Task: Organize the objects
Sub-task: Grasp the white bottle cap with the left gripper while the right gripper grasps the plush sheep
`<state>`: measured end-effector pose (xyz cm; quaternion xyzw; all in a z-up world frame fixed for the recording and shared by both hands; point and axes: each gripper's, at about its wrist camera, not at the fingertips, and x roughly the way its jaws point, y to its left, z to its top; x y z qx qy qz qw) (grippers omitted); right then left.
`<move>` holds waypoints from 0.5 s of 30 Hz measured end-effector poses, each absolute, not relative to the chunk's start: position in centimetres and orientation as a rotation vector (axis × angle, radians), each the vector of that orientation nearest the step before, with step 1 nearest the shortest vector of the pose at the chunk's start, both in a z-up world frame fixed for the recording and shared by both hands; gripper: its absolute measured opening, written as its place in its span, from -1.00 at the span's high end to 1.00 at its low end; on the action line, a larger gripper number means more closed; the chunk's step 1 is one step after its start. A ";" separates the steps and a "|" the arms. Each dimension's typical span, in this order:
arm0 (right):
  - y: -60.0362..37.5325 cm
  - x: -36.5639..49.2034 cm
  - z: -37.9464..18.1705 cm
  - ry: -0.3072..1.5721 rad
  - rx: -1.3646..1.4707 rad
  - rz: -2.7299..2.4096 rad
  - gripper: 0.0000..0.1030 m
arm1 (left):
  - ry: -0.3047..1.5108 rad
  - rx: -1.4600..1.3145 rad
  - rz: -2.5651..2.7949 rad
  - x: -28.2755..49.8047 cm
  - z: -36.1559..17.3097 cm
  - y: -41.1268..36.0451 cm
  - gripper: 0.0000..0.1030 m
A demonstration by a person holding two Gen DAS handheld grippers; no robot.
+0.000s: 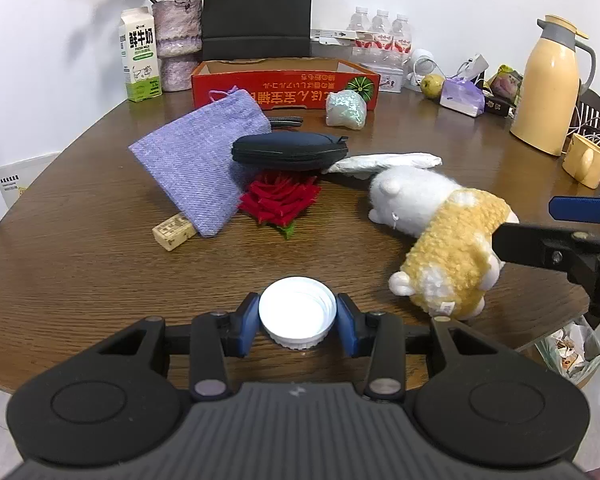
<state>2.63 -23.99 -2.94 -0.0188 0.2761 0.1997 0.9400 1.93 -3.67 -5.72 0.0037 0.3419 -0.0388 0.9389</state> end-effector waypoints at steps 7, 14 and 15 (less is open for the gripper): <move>-23.8 2.2 -3.3 0.514 -0.067 0.469 -1.00 | 0.692 -0.001 -0.059 1.6 -5.1 -2.8 0.21; -22.9 2.4 -4.4 0.486 -0.132 0.510 -1.00 | 0.703 -0.011 -0.035 1.5 -4.8 -1.7 0.21; -22.6 2.4 -4.6 0.481 -0.147 0.513 -1.00 | 0.705 -0.013 -0.033 1.5 -4.8 -1.6 0.21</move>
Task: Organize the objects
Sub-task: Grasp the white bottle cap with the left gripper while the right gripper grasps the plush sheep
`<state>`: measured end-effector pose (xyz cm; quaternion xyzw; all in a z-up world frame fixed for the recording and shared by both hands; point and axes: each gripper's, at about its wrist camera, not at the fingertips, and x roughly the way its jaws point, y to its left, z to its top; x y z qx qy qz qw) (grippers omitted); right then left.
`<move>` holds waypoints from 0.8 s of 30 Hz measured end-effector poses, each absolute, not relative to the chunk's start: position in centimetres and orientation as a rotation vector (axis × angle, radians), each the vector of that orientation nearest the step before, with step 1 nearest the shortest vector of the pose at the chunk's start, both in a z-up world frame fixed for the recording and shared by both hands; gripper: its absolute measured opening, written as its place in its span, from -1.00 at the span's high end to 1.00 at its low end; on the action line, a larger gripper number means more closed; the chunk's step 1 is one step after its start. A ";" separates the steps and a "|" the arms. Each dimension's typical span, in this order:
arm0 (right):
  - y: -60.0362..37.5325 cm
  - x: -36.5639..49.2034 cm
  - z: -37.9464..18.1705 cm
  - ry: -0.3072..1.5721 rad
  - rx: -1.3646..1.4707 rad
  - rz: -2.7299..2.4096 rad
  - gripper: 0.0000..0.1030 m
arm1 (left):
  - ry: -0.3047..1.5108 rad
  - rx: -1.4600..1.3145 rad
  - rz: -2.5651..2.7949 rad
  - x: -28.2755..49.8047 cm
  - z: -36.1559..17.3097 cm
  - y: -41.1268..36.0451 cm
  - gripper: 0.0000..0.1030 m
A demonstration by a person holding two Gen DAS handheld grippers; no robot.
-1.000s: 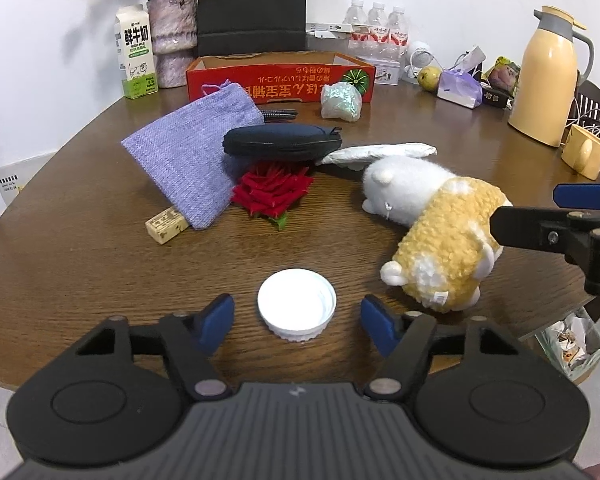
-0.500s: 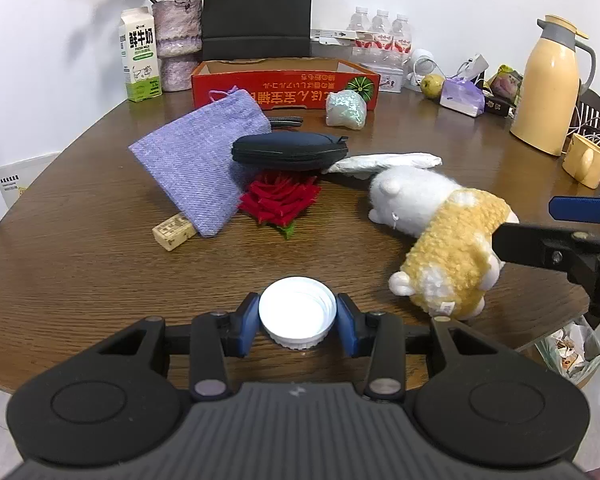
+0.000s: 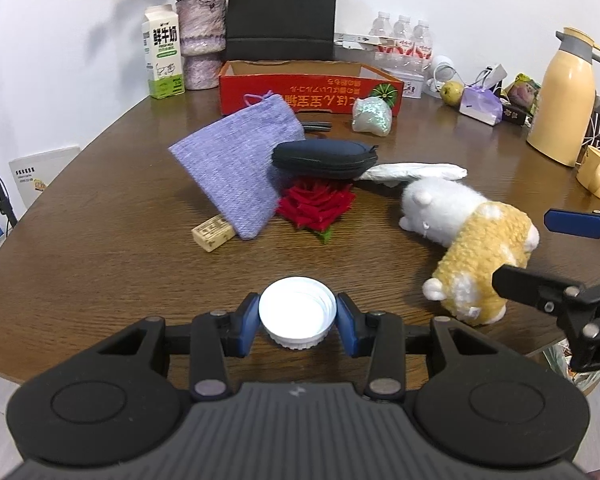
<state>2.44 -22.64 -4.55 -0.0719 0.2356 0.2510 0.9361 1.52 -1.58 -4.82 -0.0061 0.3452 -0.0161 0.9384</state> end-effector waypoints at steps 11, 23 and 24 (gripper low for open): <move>-20.9 3.3 -6.2 0.464 -0.255 0.551 -1.00 | 0.698 -0.017 -0.027 1.3 -4.6 -1.1 0.21; -20.1 4.9 -7.2 0.501 -0.251 0.549 -1.00 | 0.706 -0.022 -0.023 1.3 -4.8 -0.9 0.21; -20.0 5.1 -7.3 0.506 -0.249 0.547 -1.00 | 0.706 -0.022 -0.023 1.3 -4.8 -0.9 0.21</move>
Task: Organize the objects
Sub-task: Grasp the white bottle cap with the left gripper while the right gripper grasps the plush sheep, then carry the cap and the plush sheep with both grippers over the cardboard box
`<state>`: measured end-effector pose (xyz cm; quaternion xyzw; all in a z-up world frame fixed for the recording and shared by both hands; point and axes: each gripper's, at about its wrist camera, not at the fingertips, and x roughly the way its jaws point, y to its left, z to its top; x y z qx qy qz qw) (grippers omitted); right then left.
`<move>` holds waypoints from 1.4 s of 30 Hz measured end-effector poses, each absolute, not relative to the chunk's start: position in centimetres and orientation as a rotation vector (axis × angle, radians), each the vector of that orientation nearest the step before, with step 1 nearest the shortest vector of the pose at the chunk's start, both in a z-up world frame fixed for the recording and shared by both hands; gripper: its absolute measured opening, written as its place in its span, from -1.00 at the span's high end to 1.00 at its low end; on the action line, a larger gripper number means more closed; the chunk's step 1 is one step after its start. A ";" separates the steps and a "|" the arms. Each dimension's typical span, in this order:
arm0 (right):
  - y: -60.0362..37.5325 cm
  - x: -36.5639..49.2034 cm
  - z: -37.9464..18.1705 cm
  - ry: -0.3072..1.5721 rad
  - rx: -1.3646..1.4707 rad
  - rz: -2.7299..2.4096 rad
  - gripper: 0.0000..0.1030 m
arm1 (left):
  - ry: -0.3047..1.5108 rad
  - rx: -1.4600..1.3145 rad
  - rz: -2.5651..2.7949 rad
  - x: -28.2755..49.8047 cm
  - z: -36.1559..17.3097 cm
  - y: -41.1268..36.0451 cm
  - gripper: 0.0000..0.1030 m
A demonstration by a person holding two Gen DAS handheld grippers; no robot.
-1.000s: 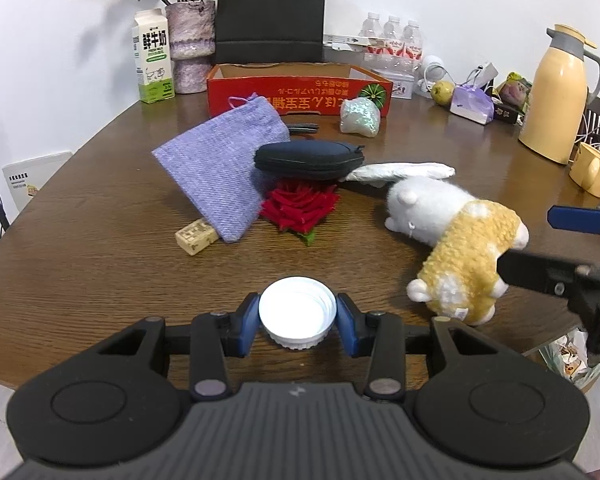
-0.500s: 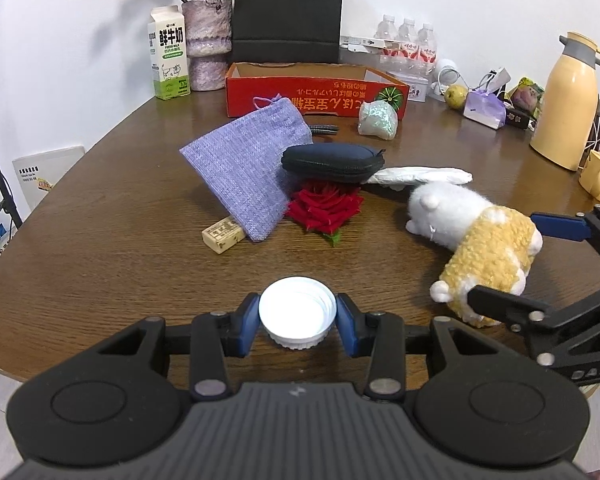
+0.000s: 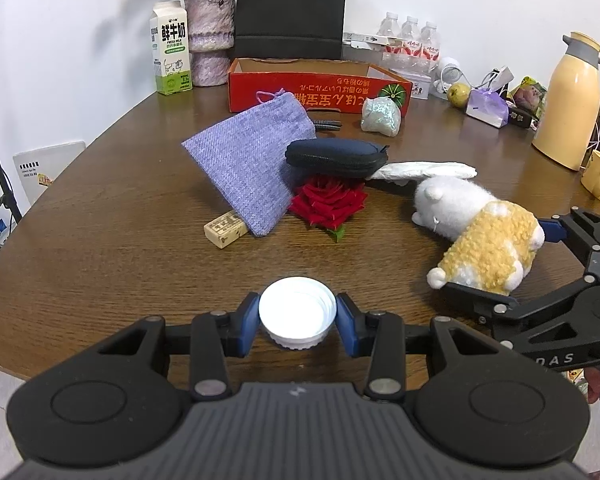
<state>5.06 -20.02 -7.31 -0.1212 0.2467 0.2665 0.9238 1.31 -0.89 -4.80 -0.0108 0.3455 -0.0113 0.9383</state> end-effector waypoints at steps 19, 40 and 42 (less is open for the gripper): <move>-19.0 5.7 -7.7 0.541 -0.221 0.507 -0.93 | 0.698 -0.030 -0.013 1.1 -4.8 -0.4 0.21; -20.0 4.0 -4.0 0.437 -0.179 0.495 -0.88 | 0.635 -0.026 -0.007 2.0 -1.6 -0.4 0.21; -20.0 4.3 -3.6 0.432 -0.172 0.490 -0.88 | 0.627 -0.027 -0.004 2.4 -1.0 -0.4 0.21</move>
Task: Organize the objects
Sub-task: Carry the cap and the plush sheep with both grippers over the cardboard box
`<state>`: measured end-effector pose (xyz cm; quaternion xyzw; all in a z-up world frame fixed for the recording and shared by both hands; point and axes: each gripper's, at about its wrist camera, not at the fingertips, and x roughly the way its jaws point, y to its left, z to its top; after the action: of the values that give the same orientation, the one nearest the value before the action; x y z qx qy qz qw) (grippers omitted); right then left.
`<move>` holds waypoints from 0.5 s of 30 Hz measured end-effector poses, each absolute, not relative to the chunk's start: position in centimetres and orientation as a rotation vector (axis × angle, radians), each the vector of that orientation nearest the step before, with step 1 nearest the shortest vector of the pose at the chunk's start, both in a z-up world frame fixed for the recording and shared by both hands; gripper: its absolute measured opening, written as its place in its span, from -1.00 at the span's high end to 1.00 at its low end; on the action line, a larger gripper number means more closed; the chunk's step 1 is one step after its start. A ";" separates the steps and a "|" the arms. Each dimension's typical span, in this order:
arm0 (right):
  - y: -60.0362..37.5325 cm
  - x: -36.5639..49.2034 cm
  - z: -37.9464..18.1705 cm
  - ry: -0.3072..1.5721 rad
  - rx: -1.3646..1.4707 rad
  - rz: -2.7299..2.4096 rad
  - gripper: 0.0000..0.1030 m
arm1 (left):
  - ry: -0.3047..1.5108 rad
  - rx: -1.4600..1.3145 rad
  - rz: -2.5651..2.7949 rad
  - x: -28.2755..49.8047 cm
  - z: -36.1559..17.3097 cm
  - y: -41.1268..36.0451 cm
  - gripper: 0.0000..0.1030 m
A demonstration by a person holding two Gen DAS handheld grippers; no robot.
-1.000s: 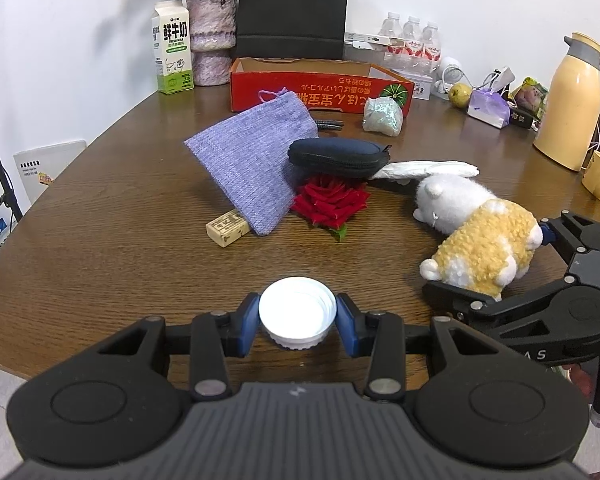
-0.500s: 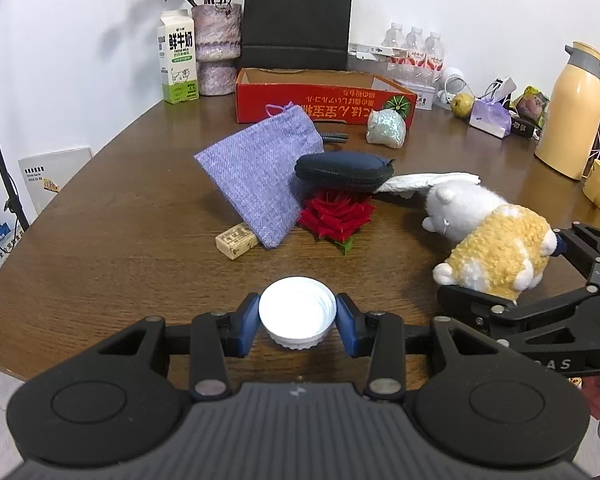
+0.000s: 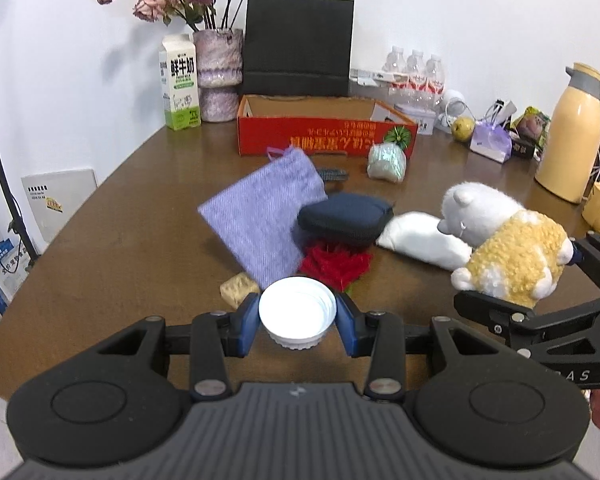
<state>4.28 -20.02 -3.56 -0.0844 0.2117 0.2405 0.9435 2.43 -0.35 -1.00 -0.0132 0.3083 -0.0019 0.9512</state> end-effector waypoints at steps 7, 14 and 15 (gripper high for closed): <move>-19.7 5.8 -2.0 0.419 -0.170 0.480 -0.88 | 0.601 -0.031 -0.009 4.1 0.6 -0.4 0.21; -19.0 7.9 -0.4 0.410 -0.170 0.482 -0.88 | 0.584 -0.034 -0.005 6.1 2.3 -0.4 0.21; -19.0 8.2 -0.2 0.409 -0.168 0.483 -0.88 | 0.581 -0.035 -0.003 6.5 2.6 -0.3 0.21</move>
<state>8.23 -18.98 -0.19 -0.0824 0.2008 0.2371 0.9469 6.47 -0.34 2.58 -0.0173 0.2864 -0.0015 0.9580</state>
